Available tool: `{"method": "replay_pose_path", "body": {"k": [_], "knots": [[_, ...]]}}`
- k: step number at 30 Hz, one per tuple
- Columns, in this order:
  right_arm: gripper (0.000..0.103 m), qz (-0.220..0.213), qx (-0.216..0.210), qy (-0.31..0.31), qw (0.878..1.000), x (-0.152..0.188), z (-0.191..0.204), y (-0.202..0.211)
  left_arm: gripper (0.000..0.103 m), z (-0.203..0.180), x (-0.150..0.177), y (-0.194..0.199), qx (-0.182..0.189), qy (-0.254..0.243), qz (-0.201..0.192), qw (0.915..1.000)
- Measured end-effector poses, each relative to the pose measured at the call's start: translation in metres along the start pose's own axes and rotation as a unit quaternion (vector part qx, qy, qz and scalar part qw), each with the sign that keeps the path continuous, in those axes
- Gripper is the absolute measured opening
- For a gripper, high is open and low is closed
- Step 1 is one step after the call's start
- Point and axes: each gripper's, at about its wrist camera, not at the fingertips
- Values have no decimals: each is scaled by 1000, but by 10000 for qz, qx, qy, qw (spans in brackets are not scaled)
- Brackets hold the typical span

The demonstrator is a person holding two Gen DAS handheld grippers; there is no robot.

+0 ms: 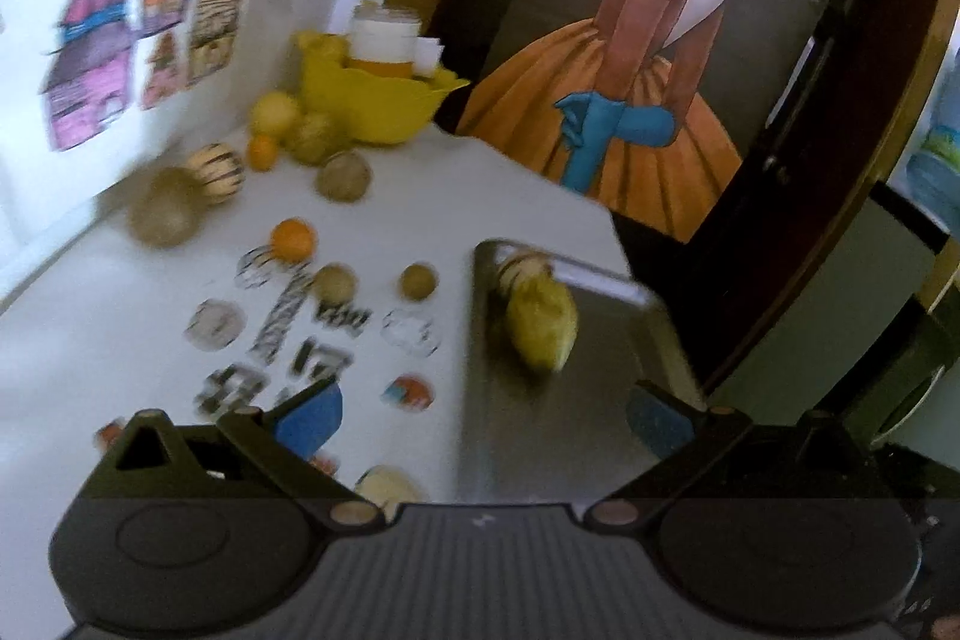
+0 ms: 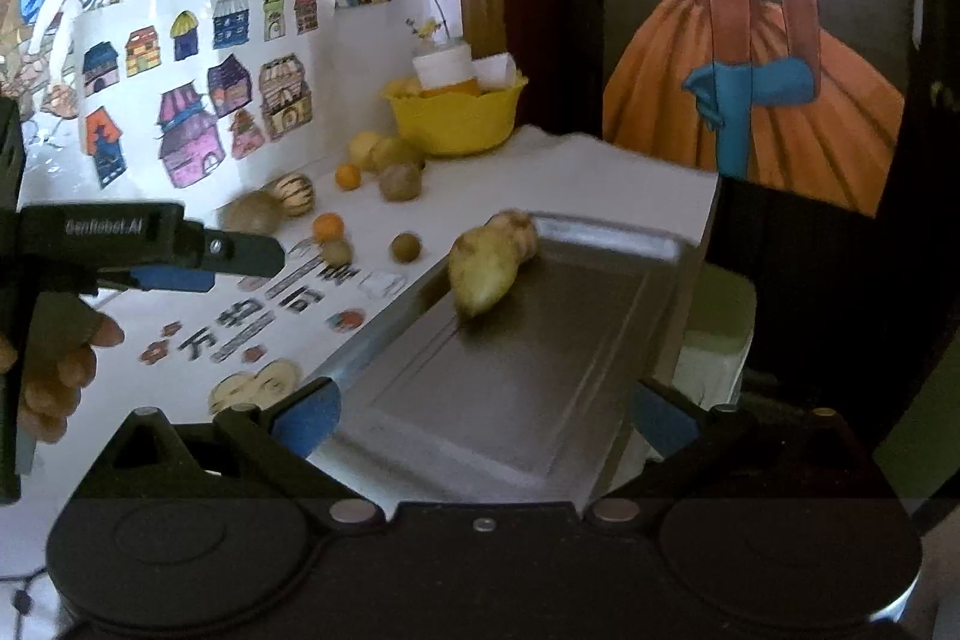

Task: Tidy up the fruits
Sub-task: 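Withdraw both tools from the tray back toward the remaining fruits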

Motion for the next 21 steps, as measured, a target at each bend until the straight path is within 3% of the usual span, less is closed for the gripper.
{"method": "replay_pose_path", "body": {"k": [8,15,21], "knots": [[102,502,-286,-286,9979,21,40,10,103,37,33,33,-129,-141,330,9993],[102,799,-751,-117,9939,16,75,-1,103,74,34,49,-610,-19,470,9970],[102,934,-1120,297,9889,-4,98,-19,103,89,25,50,-1160,-194,551,9915]]}}
Point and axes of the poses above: each gripper's, at about its wrist camera, not at the fingertips, and y roughly against the way its jaws point, z to its left, x to its underside, and after that the axes turned 4 degrees about -x, right-handed
